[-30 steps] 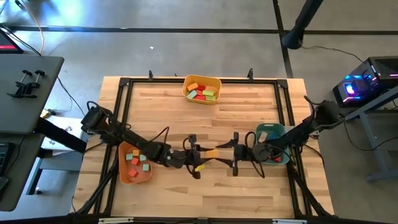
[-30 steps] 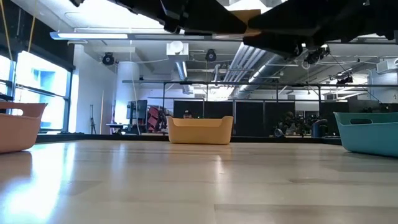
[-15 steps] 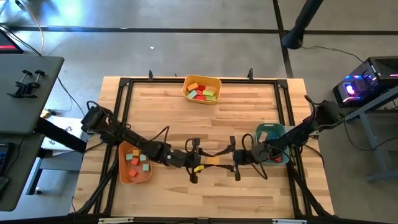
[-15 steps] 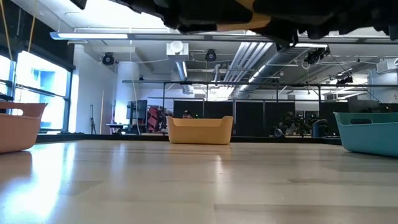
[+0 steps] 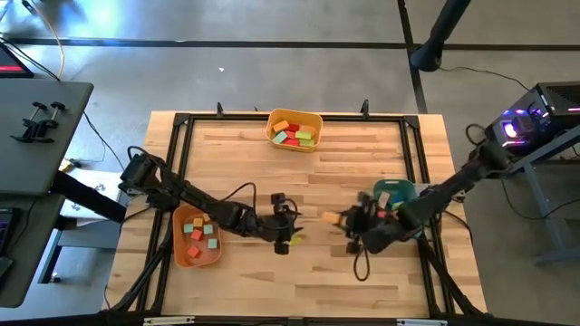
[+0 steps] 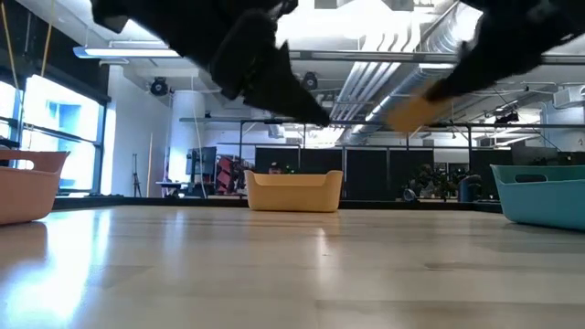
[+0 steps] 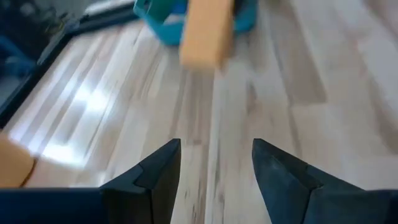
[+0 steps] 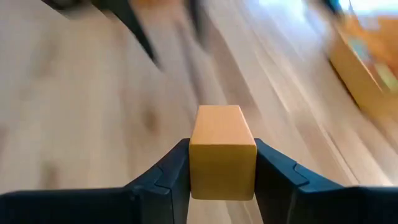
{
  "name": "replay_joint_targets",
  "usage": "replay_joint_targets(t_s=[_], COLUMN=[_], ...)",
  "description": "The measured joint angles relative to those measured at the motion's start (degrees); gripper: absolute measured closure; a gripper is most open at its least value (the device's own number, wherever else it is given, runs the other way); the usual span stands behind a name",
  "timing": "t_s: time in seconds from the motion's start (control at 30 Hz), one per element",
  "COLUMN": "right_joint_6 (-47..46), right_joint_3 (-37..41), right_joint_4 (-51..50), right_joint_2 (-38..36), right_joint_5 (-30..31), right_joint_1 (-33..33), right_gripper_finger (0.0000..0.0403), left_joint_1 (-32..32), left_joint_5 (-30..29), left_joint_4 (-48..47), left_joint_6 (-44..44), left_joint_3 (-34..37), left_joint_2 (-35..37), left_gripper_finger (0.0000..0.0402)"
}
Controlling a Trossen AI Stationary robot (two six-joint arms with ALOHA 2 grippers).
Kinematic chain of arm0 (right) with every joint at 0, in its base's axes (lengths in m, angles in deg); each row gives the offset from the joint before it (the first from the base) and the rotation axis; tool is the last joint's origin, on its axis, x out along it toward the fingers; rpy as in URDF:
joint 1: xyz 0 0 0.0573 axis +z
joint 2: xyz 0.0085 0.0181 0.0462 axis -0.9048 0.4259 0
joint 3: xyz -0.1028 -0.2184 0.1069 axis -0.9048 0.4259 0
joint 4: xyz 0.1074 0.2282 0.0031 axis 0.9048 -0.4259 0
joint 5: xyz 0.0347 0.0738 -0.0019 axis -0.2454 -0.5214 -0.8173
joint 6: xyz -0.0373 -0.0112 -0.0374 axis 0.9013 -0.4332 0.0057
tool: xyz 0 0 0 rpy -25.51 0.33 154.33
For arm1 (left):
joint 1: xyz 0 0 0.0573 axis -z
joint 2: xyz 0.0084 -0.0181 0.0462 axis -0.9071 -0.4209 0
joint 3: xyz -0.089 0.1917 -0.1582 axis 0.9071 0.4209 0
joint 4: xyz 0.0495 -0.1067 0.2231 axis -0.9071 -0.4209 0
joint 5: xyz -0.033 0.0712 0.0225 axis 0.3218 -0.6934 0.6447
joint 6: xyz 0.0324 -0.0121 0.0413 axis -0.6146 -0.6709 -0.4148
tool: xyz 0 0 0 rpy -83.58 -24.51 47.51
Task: Sort blocks by size
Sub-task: Put the thick yellow rectangular block into the green bin
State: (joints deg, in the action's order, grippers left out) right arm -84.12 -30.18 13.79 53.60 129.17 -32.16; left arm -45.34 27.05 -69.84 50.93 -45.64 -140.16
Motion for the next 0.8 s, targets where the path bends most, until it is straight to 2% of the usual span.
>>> replay_joint_targets(t_s=[0.1,0.17,0.23,0.3,0.43,0.63,0.7,0.8], right_joint_6=[-20.4,-34.8,-47.3,-56.4,-67.4,-74.3,-76.1,-76.8], right_joint_3=[-5.7,-8.9,-11.2,-11.8,-10.0,-3.8,-1.9,-2.3], right_joint_4=[-27.3,-43.5,-56.6,-65.6,-72.0,-70.7,-69.9,-70.3], right_joint_2=[-2.5,-3.0,-3.0,-3.0,-2.9,-2.9,-2.9,-2.7], right_joint_5=[0.1,-2.3,-6.5,-10.8,-13.7,-16.4,-17.1,-16.1], right_joint_1=[2.0,3.3,4.2,5.1,6.5,6.2,6.0,6.0], right_gripper_finger=[0.0276,0.0276,0.0276,0.0276,0.0276,0.0275,0.0253,0.0193], left_joint_1=[0.0,0.0,0.0,0.0,0.0,0.0,0.0,0.0], left_joint_5=[-1.1,-1.3,-1.4,-1.5,-2.2,-2.3,-2.4,-4.6], left_joint_4=[-2.6,-3.0,-3.3,-3.1,-3.2,-3.6,-3.6,-2.5], left_joint_6=[3.3,4.5,4.9,4.9,4.9,4.9,4.0,1.8], left_joint_3=[0.0,0.0,0.0,0.0,0.0,0.0,0.0,0.4], left_joint_2=[0.0,0.0,0.0,0.0,0.0,0.0,0.0,0.0], left_gripper_finger=[0.0217,0.0217,0.0218,0.0218,0.0218,0.0218,0.0218,0.0218])
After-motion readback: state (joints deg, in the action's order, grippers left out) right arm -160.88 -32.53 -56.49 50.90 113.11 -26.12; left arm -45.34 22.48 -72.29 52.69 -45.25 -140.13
